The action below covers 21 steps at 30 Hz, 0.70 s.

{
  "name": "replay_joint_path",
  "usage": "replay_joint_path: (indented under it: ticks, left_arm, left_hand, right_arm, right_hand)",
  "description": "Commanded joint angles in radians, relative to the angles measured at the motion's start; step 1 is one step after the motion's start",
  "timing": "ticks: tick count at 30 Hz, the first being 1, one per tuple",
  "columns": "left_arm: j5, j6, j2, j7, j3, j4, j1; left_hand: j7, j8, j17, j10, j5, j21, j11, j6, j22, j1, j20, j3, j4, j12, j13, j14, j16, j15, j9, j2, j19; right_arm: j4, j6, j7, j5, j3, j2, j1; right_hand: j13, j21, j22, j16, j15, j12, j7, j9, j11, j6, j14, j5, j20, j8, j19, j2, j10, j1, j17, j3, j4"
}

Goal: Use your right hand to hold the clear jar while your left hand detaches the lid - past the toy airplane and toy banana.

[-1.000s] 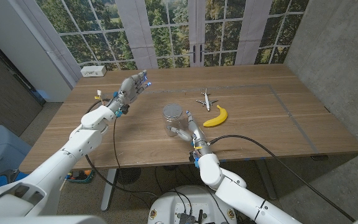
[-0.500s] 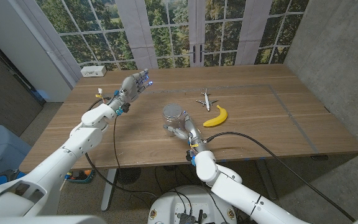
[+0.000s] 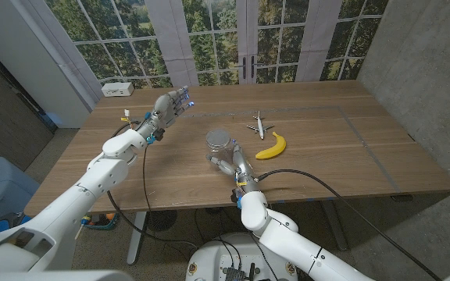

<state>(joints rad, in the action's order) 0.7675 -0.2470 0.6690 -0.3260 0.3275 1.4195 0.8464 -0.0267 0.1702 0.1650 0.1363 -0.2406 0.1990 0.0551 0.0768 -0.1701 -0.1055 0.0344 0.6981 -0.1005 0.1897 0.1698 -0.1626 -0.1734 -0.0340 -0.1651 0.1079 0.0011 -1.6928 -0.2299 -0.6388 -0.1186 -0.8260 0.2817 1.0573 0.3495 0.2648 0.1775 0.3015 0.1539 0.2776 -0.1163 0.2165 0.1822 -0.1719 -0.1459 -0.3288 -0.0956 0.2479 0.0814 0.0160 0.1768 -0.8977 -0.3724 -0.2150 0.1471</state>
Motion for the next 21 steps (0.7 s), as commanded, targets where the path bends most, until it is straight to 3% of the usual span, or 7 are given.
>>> replay_joint_path:
  ticks: [1,3,8,12,16,18,21]
  left_arm:
    - [0.020,0.003,0.016,-0.005,-0.015,0.041,0.033]
    - [0.024,0.001,0.016,-0.003,-0.019,0.044,0.038]
    - [0.024,-0.001,0.016,0.003,-0.022,0.049,0.042]
    - [0.021,-0.002,0.015,0.009,-0.023,0.051,0.040]
    - [0.028,0.000,0.010,0.004,-0.023,0.045,0.033]
    - [0.027,0.002,0.010,0.001,-0.022,0.043,0.029]
    - [0.029,0.005,0.010,-0.002,-0.022,0.038,0.023]
  left_hand:
    - [0.006,0.005,0.003,0.005,-0.005,-0.003,-0.008,0.005,-0.002,0.010,0.088,0.006,-0.003,-0.003,0.005,-0.008,-0.002,-0.037,-0.005,0.074,0.007]
    - [0.008,0.006,0.003,0.005,-0.005,-0.002,-0.007,0.005,-0.002,0.010,0.086,0.006,-0.002,-0.003,0.005,-0.007,-0.003,-0.037,-0.005,0.073,0.009]
    - [0.013,0.006,0.003,0.004,-0.005,-0.001,-0.007,0.004,-0.002,0.011,0.082,0.006,-0.001,-0.002,0.005,-0.003,-0.004,-0.032,-0.005,0.071,0.013]
    - [0.015,0.008,0.002,0.000,-0.006,0.000,-0.008,0.001,-0.002,0.011,0.081,0.006,0.000,0.000,0.005,0.002,-0.005,-0.031,-0.006,0.070,0.019]
    - [0.017,0.007,0.002,0.003,-0.006,-0.002,-0.007,0.003,-0.002,0.011,0.084,0.006,0.001,-0.001,0.005,0.000,-0.004,-0.029,-0.006,0.070,0.014]
    - [0.018,0.008,0.002,0.001,-0.006,-0.002,-0.007,0.003,-0.002,0.011,0.084,0.006,0.002,-0.001,0.005,0.001,-0.003,-0.029,-0.006,0.071,0.014]
    - [0.020,0.008,0.002,0.002,-0.006,-0.002,-0.008,0.003,-0.002,0.012,0.084,0.006,0.002,-0.001,0.005,0.002,-0.004,-0.029,-0.006,0.071,0.014]
  right_arm:
    - [0.082,0.057,-0.133,-0.058,-0.008,-0.040,0.000]
    - [0.089,0.053,-0.145,-0.054,0.000,-0.048,0.001]
    - [0.112,0.096,-0.154,-0.056,0.000,-0.048,-0.008]
    - [0.122,0.113,-0.147,-0.067,-0.007,-0.047,-0.020]
    - [0.114,0.068,-0.133,-0.084,-0.018,-0.052,-0.032]
    - [0.110,0.047,-0.115,-0.078,-0.020,-0.054,-0.038]
    - [0.116,0.003,-0.120,-0.094,-0.032,-0.070,-0.050]
  right_hand:
    - [0.010,0.042,0.001,0.012,-0.010,0.005,-0.035,0.001,-0.011,-0.051,0.030,0.032,-0.023,0.005,-0.195,-0.014,0.002,-0.054,0.000,-0.025,0.017]
    - [0.010,0.046,0.001,0.011,-0.008,0.001,-0.033,0.001,-0.001,-0.056,0.032,0.039,-0.021,0.002,-0.215,-0.013,0.011,-0.062,0.001,-0.027,0.019]
    - [0.009,0.024,-0.001,-0.002,0.014,-0.009,-0.037,0.000,0.019,-0.069,0.012,0.061,-0.061,-0.008,-0.187,0.003,0.026,-0.050,0.003,-0.018,0.010]
    - [0.009,-0.001,0.000,-0.005,0.013,-0.009,-0.038,0.000,0.014,-0.065,0.012,0.066,-0.103,-0.011,-0.155,0.034,0.015,0.007,0.001,0.013,-0.013]
    - [0.009,-0.045,0.002,-0.015,0.018,-0.017,-0.031,-0.002,0.015,-0.076,-0.008,0.047,-0.116,-0.023,-0.080,0.071,0.023,0.071,-0.005,0.063,-0.041]
    - [0.009,-0.069,0.003,-0.030,0.023,-0.035,-0.038,-0.002,0.019,-0.126,-0.047,0.035,-0.116,-0.043,-0.024,0.069,0.063,0.090,-0.010,0.079,-0.053]
    - [0.011,-0.080,0.003,-0.042,0.020,-0.044,-0.037,-0.001,0.012,-0.152,-0.078,0.025,-0.117,-0.049,0.019,0.070,0.084,0.099,-0.016,0.094,-0.059]
